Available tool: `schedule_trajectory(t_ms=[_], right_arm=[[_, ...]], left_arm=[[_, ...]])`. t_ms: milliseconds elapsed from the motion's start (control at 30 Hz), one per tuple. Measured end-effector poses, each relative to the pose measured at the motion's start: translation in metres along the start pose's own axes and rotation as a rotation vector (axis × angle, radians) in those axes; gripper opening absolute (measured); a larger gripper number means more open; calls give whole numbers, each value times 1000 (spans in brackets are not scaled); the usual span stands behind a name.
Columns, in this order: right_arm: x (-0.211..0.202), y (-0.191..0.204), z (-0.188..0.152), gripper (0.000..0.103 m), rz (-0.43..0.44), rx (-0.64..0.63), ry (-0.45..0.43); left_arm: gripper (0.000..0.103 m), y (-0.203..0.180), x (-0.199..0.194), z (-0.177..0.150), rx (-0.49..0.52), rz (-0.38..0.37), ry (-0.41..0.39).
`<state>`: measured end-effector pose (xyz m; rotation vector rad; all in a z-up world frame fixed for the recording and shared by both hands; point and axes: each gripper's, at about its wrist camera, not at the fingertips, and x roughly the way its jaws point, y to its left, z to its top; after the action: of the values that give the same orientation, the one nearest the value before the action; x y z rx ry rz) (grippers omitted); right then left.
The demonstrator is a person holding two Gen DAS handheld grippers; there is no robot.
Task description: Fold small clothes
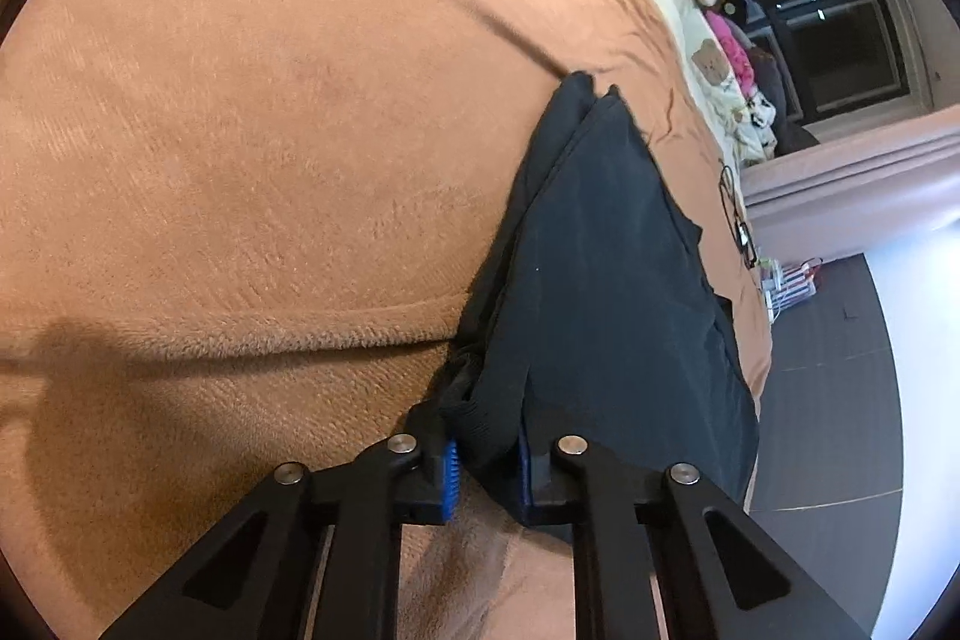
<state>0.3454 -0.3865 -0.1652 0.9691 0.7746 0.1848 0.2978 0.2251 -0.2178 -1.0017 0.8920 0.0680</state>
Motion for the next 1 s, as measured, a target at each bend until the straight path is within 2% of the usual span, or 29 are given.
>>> schedule_trajectory(t_ms=[367, 533, 800, 900, 1000], right_arm=[[-21, 34, -22, 8, 16, -99, -58], [-36, 25, -36, 8, 20, -104, -33], [-62, 3, -39, 8, 30, -87, 4], [-68, 0, -38, 8, 28, -91, 9], [-69, -1, -37, 8, 24, -92, 17]], left_arm=[[12, -8, -44, -8, 43, -110, -66], [12, 2, -63, -17, 51, -136, -70], [12, 18, -85, -42, 57, -166, -71], [12, 30, -88, -51, 20, -194, -76], [12, 40, -79, -60, 5, -179, -61]])
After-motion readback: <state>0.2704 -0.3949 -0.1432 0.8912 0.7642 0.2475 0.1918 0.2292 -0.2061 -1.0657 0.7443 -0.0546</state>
